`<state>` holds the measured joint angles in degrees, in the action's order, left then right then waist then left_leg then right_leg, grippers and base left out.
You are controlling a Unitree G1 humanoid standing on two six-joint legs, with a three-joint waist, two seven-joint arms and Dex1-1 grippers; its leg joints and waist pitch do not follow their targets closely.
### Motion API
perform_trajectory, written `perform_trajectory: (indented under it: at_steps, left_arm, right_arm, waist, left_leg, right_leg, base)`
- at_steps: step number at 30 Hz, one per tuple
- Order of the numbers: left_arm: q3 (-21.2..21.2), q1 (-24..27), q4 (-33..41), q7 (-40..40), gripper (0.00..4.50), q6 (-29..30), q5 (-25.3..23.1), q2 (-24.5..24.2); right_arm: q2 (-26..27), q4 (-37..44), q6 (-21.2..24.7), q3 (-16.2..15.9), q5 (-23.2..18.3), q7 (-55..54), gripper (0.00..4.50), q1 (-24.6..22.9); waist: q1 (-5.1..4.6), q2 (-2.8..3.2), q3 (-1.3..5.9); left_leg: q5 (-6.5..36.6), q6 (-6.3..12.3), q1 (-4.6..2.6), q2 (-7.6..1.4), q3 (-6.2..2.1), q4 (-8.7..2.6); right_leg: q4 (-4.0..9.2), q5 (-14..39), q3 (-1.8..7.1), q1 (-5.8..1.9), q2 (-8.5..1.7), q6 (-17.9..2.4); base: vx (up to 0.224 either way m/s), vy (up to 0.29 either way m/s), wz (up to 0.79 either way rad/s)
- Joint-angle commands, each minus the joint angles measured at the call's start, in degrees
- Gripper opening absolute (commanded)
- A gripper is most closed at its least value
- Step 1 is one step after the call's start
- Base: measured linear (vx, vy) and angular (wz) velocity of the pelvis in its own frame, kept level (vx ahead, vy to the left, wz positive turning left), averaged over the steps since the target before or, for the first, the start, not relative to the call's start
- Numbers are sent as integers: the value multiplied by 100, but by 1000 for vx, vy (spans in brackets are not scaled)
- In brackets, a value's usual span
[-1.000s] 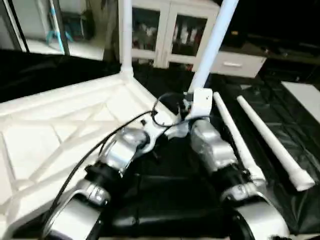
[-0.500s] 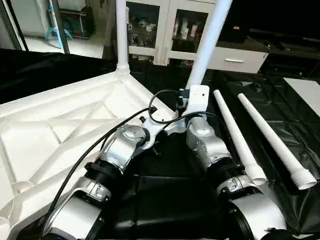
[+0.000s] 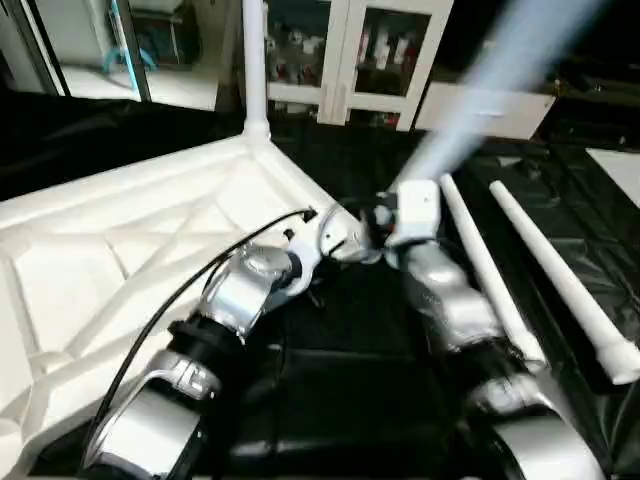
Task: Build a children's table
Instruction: Pick table leg
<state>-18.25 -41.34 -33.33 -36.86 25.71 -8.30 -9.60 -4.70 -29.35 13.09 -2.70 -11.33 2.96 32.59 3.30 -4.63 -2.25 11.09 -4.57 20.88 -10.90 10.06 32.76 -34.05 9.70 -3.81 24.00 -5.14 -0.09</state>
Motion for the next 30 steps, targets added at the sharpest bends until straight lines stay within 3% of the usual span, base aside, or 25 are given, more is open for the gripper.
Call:
perform_trajectory:
  at_steps: [1,4,5,9,11,14,18,26,28,29,30]
  left_arm:
    - [66,-45,-115,11,0,-47,-50,-128]
    - [67,-51,-130,-23,0,-70,-57,-163]
    - [51,-52,-145,-73,0,-102,-63,-202]
    - [25,-44,-151,-117,0,-142,-59,-245]
    - [33,-39,-142,-109,0,-159,-37,-257]
    - [35,-33,-141,-127,0,-193,-32,-268]
    - [4,-10,-115,-169,0,-226,-47,-268]
    - [-85,116,-50,-311,0,-418,-66,-348]
    - [-227,231,44,-607,0,-824,-69,-455]
    - [-333,288,97,-781,0,-1103,-93,-528]
    - [-656,538,358,-1510,0,-1873,-47,-796]
  right_arm:
    - [-125,454,274,-32,-155,347,380,-118]
    - [-338,907,457,-88,-294,751,404,-339]
    - [-511,1214,615,-4,-479,1075,413,-503]
    - [-714,1338,750,160,-572,1324,447,-617]
    - [-689,1400,821,287,-737,1402,427,-645]
    - [-682,1449,818,303,-699,1390,409,-663]
    - [-700,1520,898,315,-698,1392,369,-728]
    - [-658,2054,1079,64,-636,1559,289,-1096]
    - [-634,2174,1066,-13,-595,1556,283,-1198]
    - [-625,2207,1063,-26,-575,1543,272,-1224]
    - [-598,2277,1061,-31,-518,1501,258,-1273]
  waist:
    - [57,44,317]
    - [45,44,309]
    - [55,66,307]
    - [75,54,319]
    - [75,40,321]
    - [85,48,315]
    - [87,43,325]
    - [94,62,315]
    - [97,115,308]
    - [99,103,309]
    - [118,174,315]
  left_leg:
    - [927,85,-27,-190,-36,-397]
    - [950,96,-20,-187,-30,-391]
    - [889,121,-29,-200,-30,-380]
    - [640,227,-38,-196,-20,-352]
    - [595,251,-25,-192,-19,-349]
    - [608,246,-36,-198,-22,-349]
    - [471,252,-42,-195,-21,-337]
    - [640,223,-42,-199,-31,-352]
    - [754,157,-51,-203,-35,-362]
    - [810,132,-47,-208,-41,-370]
    - [853,86,-69,-215,-51,-376]
  right_leg:
    - [320,589,242,-369,-298,-912]
    - [345,771,244,-353,-303,-935]
    - [335,676,249,-350,-297,-964]
    - [290,286,246,-357,-293,-1165]
    - [285,286,246,-370,-301,-1220]
    - [296,432,242,-360,-310,-1222]
    - [269,254,240,-365,-299,-1262]
    - [308,528,237,-367,-306,-1177]
    - [318,607,245,-355,-307,-1154]
    - [330,647,244,-355,-306,-1112]
    - [333,637,246,-348,-315,-1105]
  base:
    - [0,0,0]
    - [0,0,0]
    - [0,0,0]
    - [0,0,0]
    - [0,0,0]
    - [0,0,0]
    - [0,0,0]
    - [0,0,0]
    - [0,0,0]
    - [0,0,0]
    - [0,0,0]
